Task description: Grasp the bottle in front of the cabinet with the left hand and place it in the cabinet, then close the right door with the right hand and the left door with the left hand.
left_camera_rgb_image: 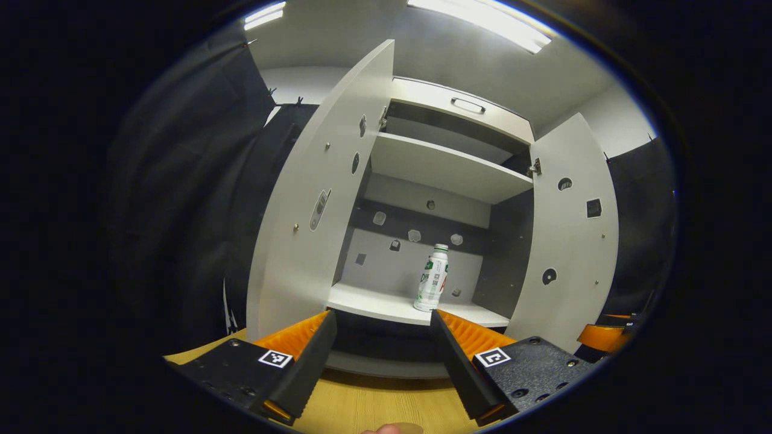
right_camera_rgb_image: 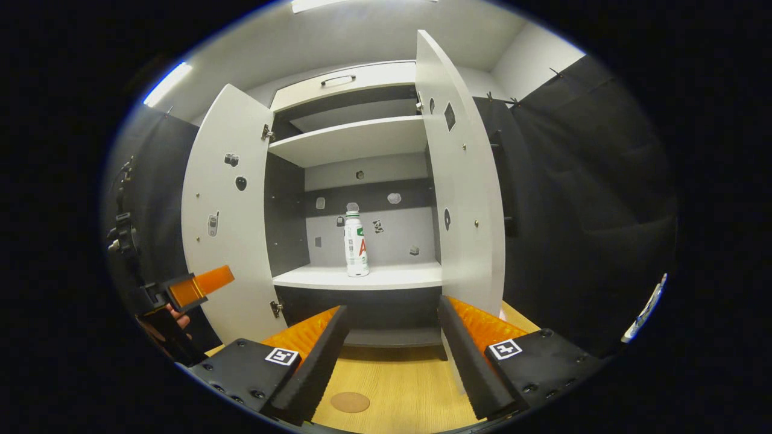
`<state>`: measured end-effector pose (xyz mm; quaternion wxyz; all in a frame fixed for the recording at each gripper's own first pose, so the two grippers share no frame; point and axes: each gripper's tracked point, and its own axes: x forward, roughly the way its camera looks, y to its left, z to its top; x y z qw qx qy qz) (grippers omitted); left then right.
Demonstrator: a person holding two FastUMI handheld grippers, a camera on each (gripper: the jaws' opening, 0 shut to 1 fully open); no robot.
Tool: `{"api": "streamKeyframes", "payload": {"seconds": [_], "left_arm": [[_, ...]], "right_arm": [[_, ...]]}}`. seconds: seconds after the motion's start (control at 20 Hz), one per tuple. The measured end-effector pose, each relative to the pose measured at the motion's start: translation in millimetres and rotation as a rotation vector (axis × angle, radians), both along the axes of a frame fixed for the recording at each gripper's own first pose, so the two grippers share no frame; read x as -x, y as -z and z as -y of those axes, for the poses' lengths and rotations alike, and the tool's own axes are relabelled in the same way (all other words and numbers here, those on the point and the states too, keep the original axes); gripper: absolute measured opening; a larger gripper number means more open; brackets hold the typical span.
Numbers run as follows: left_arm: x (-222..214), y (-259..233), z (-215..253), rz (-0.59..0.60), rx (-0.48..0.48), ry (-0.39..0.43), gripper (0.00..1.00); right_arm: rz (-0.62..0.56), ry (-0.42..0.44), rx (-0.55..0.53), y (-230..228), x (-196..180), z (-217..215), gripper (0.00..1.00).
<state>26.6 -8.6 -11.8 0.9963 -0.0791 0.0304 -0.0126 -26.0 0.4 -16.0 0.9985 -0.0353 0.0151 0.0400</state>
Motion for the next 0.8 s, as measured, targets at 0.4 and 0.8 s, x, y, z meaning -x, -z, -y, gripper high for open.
{"api": "streamKeyframes", "payload": {"seconds": [0.4,0.8], "left_arm": [[20.1,13.7,20.1,0.002,0.015,0.023,0.95],[25.4,28.9,32.4,-0.028,0.054,0.055,0.95]], "right_arm": [[0.015,-0.034,-0.058,-7.2,3.4,-8.6,0.98],[0.208,0.221,-0.070,-98.6,14.6,105.9,0.98]]}}
